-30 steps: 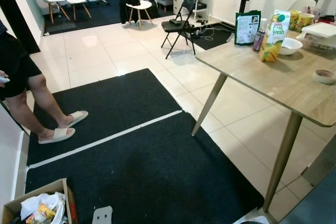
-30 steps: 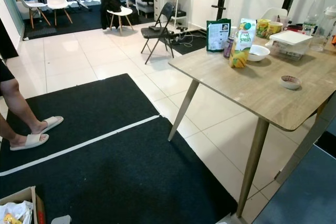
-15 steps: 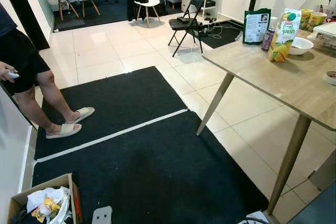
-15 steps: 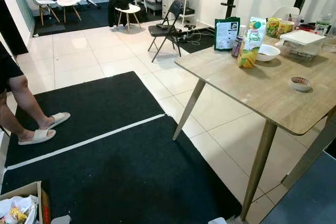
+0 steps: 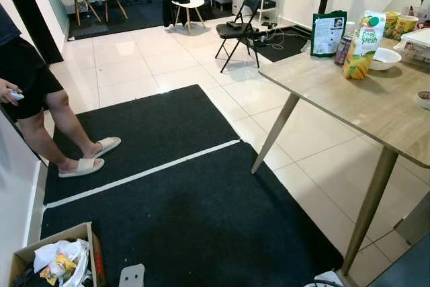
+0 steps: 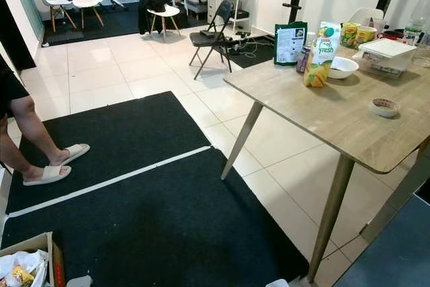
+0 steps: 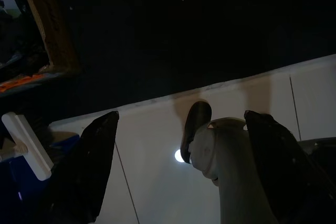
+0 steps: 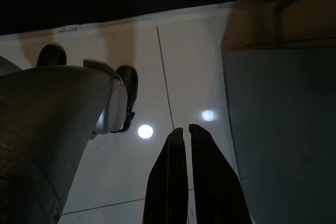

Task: Restocking fridge

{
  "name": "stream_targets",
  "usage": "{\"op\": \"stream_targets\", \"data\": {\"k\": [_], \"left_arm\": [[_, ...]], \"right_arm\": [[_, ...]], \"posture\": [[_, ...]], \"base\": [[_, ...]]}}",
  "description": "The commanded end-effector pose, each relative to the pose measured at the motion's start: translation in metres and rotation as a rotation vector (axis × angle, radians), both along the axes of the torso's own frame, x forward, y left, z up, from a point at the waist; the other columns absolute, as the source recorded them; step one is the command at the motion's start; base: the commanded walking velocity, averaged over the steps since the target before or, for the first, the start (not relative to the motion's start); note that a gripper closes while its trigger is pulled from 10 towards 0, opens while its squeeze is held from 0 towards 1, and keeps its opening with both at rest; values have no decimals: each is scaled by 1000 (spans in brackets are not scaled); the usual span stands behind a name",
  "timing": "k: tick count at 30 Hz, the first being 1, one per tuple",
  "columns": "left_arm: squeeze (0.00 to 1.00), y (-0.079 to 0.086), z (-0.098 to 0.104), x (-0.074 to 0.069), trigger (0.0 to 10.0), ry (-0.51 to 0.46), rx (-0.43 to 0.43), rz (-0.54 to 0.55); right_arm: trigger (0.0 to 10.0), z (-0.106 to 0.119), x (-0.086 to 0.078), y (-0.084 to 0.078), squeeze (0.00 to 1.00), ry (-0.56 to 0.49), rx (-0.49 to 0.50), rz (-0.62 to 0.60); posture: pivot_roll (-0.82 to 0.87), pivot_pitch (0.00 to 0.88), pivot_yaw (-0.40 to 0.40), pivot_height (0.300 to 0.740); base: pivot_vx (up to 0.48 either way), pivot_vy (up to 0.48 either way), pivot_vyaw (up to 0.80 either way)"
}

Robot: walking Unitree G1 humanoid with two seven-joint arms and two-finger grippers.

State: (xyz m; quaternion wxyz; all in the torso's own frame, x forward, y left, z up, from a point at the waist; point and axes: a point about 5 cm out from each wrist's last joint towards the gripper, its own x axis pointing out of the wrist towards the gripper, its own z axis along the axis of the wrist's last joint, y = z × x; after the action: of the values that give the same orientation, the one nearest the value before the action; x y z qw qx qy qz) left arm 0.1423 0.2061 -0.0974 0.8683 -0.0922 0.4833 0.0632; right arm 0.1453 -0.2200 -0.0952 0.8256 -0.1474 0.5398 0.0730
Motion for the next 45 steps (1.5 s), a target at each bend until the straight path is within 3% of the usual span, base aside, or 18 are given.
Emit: {"op": "stream_targets", "data": {"k": [1,30,45], "left_arm": [[0,0,0,0,10000,10,7,-17],[0,-3,-1,0,10000,7,-13,-3],[0,-5,-3,-6,10000,23,-20,-3]], "right_arm": [[10000,0,1,3,0,1,5,11],[10000,1,5,5,0,-1,12,11],[10000,1,11,12,0,6,10,16]], "posture": [[-87,0,21,740],[-89,0,15,740],[-90,0,13,740]], "base": [[277,0,0],[285,0,0],[394,0,-726]]}}
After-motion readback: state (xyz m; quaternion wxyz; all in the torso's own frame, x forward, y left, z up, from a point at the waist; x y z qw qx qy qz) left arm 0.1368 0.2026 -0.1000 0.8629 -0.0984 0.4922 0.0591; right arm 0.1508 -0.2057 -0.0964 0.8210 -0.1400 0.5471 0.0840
